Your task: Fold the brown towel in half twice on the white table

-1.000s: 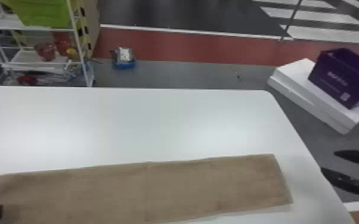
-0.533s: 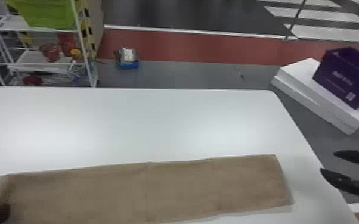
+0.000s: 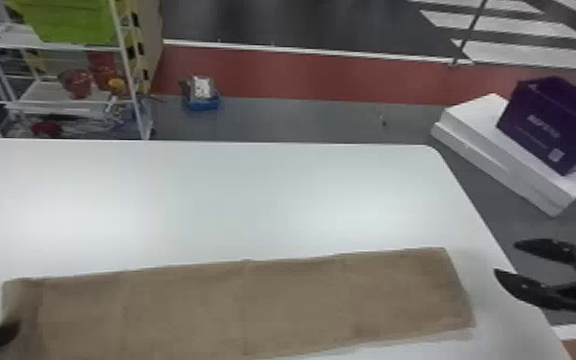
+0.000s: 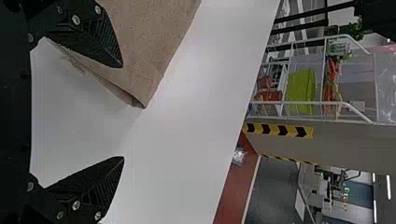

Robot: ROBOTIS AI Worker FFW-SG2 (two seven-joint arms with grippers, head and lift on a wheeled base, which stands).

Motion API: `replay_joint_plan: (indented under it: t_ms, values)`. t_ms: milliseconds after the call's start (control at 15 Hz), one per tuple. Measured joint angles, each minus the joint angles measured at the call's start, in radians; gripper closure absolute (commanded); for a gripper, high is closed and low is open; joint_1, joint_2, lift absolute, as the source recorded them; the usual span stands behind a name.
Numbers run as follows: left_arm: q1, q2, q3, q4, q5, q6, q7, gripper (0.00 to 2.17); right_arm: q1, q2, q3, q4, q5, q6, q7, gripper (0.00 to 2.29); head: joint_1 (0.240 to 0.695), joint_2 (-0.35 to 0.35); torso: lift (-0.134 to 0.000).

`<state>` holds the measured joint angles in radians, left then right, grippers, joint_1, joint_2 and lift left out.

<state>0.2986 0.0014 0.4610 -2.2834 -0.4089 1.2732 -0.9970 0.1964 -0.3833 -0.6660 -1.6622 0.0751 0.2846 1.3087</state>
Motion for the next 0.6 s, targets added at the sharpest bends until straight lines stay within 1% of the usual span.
replay_joint_plan:
  t_ms: [333,467,600]
  values:
    - [-0.002,0.000,-0.016,-0.064,0.054,0.093,0.020,1.24,0.001,0.012,0.019,-0.010,0.001,0.010,0.002,0.20,0.695,-0.172,-0.124]
    - [-0.003,0.000,-0.035,-0.093,0.083,0.138,0.044,1.24,0.003,0.020,0.035,-0.019,0.001,0.018,0.003,0.20,0.695,-0.175,-0.124]
    - [-0.003,0.000,-0.064,-0.117,0.122,0.188,0.089,1.24,0.006,0.029,0.048,-0.024,0.000,0.019,0.002,0.20,0.695,-0.187,-0.124]
